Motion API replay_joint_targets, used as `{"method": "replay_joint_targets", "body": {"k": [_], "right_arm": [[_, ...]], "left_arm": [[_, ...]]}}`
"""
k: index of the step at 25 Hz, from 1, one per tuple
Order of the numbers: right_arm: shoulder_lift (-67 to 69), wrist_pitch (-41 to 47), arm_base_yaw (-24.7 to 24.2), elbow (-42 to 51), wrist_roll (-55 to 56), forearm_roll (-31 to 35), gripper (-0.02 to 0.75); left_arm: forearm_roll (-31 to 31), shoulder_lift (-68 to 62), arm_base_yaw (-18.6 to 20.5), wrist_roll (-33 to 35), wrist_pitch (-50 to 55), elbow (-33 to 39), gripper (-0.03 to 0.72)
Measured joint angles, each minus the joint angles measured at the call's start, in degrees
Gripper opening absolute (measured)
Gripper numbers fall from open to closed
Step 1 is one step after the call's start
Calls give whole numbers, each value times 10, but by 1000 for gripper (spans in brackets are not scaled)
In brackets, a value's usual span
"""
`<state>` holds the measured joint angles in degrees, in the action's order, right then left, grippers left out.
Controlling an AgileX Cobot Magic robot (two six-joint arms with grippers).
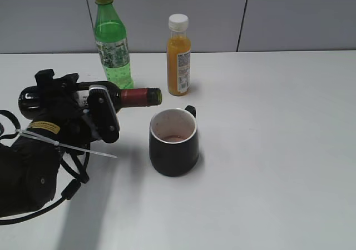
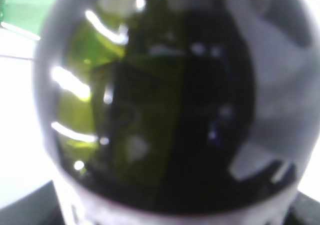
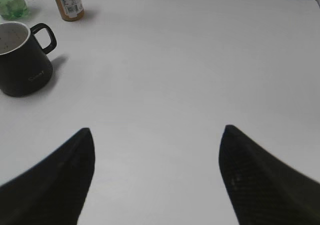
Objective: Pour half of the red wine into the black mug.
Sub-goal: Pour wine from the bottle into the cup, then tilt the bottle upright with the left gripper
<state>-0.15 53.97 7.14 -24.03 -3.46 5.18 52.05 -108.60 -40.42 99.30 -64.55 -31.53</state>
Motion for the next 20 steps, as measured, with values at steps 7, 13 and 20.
{"method": "replay_joint_targets", "body": {"k": [7, 13, 20], "right_arm": [[0, 0, 0, 0, 0, 0, 585], [0, 0, 0, 0, 0, 0, 585], [0, 0, 0, 0, 0, 0, 585]], "left_arm": [[6, 0, 0, 53, 0, -5, 533], [14, 0, 0, 103, -1, -15, 533], [16, 0, 0, 147, 0, -16, 533]]}}
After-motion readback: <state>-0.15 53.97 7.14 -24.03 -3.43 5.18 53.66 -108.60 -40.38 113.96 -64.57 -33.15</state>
